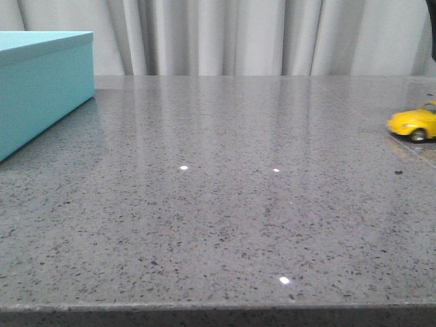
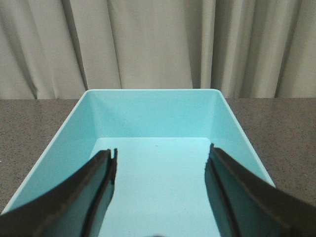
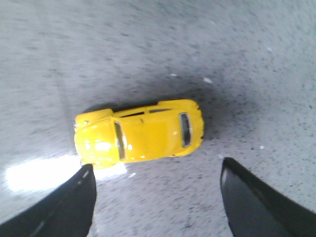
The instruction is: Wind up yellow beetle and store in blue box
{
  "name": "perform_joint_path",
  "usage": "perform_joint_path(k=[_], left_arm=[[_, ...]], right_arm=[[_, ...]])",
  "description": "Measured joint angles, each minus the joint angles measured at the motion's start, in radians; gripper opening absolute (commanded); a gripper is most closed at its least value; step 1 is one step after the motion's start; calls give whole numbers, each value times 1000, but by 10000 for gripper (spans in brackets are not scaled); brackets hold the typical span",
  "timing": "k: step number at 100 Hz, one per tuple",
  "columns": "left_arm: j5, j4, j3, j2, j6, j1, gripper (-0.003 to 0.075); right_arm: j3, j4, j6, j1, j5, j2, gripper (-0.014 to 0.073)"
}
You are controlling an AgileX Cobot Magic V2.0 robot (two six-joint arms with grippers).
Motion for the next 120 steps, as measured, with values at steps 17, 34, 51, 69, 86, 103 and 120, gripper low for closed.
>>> perform_joint_path(k=[17,34,51,69,86,103,120], left_arm=[[0,0,0,0,0,0,386],[0,0,0,0,0,0,386],[0,0,0,4,0,0,386],[0,0,0,4,0,0,363],[30,0,-23,10,0,-26,318],[158,16,-133,83,9,-103,327],[285,24,-286,204,142,-212,476]], right_arm=[[0,11,-1,42,-4,-31,528],[0,14,-2,60,-2,-31,528],[0,15,-3,60,-2,-31,528],[0,15,-3,60,-2,-31,528],[0,15,-5,60,-2,-31,528],[0,15,-5,60,-2,-31,528],[0,15,-7,60,-2,-31,528]])
